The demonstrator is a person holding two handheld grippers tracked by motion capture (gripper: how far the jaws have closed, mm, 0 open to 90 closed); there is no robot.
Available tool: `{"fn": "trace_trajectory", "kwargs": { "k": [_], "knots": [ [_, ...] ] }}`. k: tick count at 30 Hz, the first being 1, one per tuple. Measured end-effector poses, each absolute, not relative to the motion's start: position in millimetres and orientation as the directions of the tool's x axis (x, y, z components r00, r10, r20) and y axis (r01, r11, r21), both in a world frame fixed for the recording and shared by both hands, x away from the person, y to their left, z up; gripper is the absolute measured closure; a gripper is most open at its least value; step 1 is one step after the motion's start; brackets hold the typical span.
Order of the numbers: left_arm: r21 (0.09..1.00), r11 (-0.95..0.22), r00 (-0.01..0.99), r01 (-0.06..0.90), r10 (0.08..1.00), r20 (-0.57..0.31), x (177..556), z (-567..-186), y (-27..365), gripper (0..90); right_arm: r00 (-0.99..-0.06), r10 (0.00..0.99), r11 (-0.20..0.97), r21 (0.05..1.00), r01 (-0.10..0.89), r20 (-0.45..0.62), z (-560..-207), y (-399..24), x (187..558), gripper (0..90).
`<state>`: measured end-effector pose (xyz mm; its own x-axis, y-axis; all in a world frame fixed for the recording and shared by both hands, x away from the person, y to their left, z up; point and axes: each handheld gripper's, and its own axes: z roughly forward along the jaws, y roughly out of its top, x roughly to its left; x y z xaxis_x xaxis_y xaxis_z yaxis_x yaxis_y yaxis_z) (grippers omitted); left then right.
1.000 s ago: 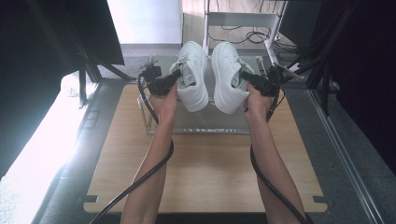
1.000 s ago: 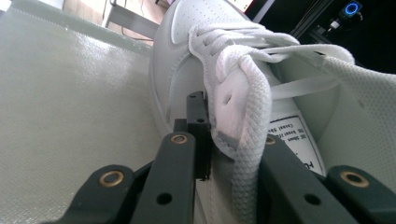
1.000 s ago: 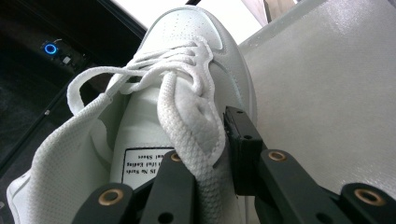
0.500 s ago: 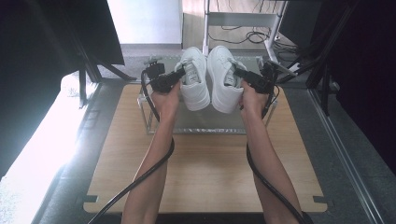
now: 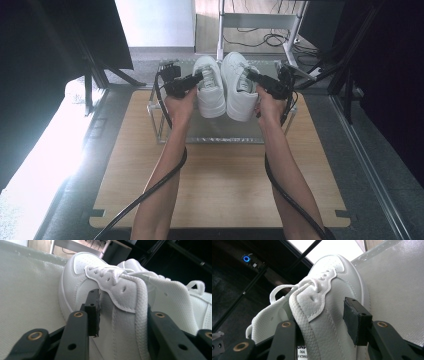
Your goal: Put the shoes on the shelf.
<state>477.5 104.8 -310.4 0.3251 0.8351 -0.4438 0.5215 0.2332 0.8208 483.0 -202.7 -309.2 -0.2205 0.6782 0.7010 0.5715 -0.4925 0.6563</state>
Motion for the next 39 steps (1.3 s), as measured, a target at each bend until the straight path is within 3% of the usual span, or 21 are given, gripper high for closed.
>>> {"fn": "trace_trajectory", "kwargs": {
  "k": [4, 9, 15, 22, 33, 39],
  "knots": [
    [0.844, 0.172, 0.316, 0.508, 0.874, -0.368, 477, -305, 99, 76.1, -0.219, 0.673, -0.496, 0.65, 0.575, 0.707, -310, -204, 483, 56.1],
    [0.839, 0.173, 0.337, 0.516, 0.859, -0.385, 481, -304, 107, 80.0, -0.21, 0.691, -0.492, 0.663, 0.565, 0.692, -308, -199, 483, 54.8],
    [0.847, 0.178, 0.357, 0.501, 0.848, -0.39, 479, -306, 103, 71.3, -0.224, 0.666, -0.505, 0.651, 0.567, 0.712, -310, -198, 484, 46.5],
    [0.83, 0.224, 0.368, 0.51, 0.816, -0.446, 480, -312, 108, 61.2, -0.278, 0.653, -0.49, 0.673, 0.553, 0.704, -305, -197, 481, 47.7],
    [0.811, 0.248, 0.396, 0.531, 0.773, -0.495, 485, -314, 108, 67.7, -0.302, 0.627, -0.495, 0.667, 0.557, 0.718, -310, -199, 484, 45.7],
    [0.808, 0.255, 0.401, 0.53, 0.765, -0.504, 485, -315, 110, 65.9, -0.306, 0.617, -0.5, 0.662, 0.558, 0.725, -311, -199, 485, 45.1]
  ]
}}
